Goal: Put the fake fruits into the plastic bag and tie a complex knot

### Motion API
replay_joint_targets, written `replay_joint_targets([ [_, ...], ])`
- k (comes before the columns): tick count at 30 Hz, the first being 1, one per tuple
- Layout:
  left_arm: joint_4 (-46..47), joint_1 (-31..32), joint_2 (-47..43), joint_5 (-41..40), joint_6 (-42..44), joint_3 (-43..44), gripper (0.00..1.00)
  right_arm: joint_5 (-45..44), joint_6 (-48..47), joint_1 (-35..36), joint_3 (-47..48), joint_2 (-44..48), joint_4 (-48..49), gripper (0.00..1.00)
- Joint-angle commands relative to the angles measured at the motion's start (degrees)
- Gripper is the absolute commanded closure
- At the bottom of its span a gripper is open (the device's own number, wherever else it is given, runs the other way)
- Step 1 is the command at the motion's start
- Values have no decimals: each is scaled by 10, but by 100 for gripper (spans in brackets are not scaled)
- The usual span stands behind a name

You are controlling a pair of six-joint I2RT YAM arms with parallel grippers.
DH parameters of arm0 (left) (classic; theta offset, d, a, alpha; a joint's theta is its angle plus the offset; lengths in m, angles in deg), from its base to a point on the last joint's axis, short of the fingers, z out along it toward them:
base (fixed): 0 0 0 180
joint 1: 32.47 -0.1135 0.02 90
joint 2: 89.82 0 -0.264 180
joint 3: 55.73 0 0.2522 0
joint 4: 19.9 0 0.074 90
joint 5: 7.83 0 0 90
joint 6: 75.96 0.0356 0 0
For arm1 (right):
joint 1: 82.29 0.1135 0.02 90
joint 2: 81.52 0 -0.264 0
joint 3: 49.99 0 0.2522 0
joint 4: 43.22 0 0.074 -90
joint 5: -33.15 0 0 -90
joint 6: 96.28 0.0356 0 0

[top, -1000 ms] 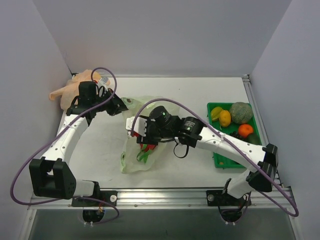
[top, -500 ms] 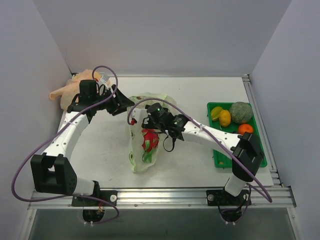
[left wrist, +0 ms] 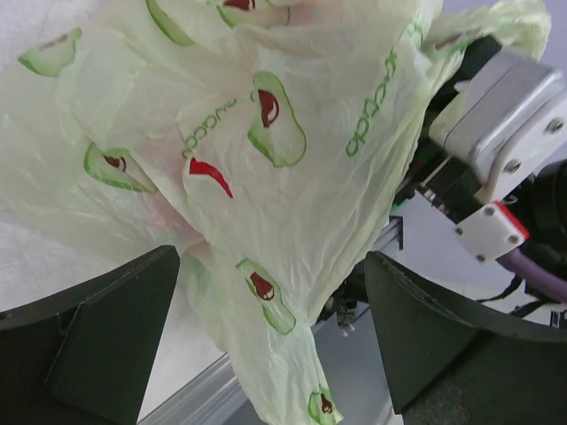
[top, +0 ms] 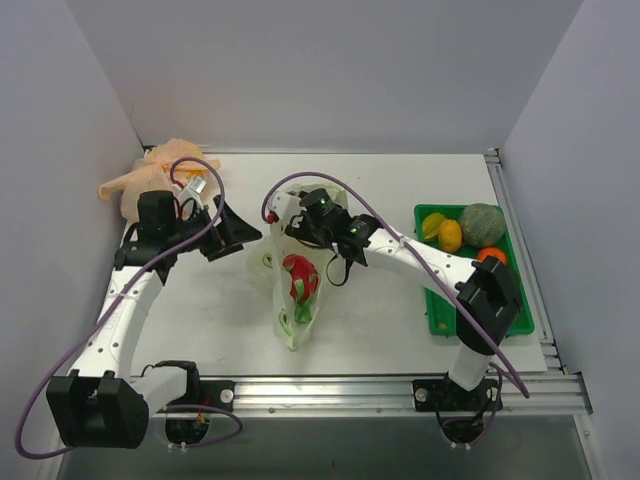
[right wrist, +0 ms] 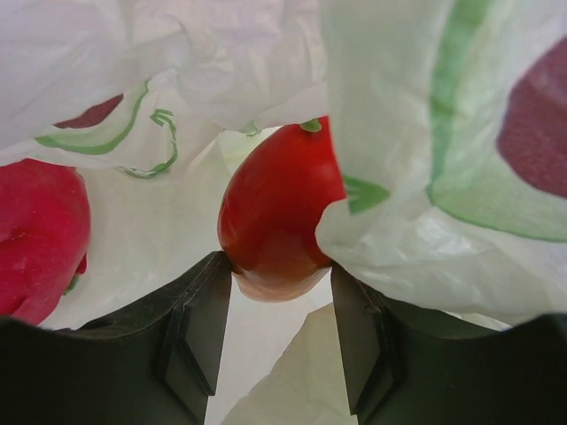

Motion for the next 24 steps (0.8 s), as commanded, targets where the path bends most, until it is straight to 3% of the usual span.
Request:
replay_joint_targets([
  [1, -11, -1, -24, 58, 21, -37, 2, 6, 22, -1, 30, -7, -10, 54],
  [4, 7, 9, -46, 74, 16, -56, 3, 5, 35, -6, 32, -13, -15, 48],
  [5, 19, 13, -58, 75, 15, -67, 3, 6, 39, -7, 36, -15, -18, 39],
  [7, 29, 24, -71, 73, 10, -79, 2, 5, 45, -8, 39, -18, -22, 32],
  [11, 73, 54, -106, 64, -7, -115, 3, 6, 56, -9, 48, -24, -33, 26],
  [18, 123, 131, -126, 3, -19, -149, 3, 6, 68, -8, 65, -28, -51, 25],
  [24, 115, 199, -108, -117, -14, -151, 2, 9, 75, -9, 73, -25, -68, 24],
])
